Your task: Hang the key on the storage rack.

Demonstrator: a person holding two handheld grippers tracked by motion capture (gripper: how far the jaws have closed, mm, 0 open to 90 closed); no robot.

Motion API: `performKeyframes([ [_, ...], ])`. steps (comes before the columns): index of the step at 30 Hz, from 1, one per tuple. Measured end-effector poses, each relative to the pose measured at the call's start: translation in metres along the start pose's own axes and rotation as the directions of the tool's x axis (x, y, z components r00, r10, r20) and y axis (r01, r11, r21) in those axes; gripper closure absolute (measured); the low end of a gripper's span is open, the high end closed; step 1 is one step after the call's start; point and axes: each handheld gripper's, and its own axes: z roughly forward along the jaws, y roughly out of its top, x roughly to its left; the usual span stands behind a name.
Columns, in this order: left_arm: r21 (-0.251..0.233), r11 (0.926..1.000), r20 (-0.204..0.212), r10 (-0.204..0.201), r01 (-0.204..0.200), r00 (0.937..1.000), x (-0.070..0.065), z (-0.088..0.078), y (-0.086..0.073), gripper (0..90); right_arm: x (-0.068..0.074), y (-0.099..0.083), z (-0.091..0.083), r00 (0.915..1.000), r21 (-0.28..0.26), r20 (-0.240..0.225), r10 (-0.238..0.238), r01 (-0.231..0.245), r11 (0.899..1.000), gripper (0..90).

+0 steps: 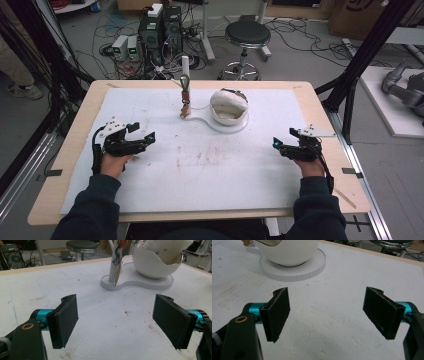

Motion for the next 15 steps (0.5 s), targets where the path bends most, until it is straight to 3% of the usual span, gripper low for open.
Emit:
performKeyframes([
  [15,-0.018,0.9997,0.000,-0.016,0.016,0.9999,0.0032,-0.0040,-0.0003,20.4,0.0032,0.0020,-0.0007,1.0000,-0.005,0.007,0.000,0.000,1.000,22.1],
])
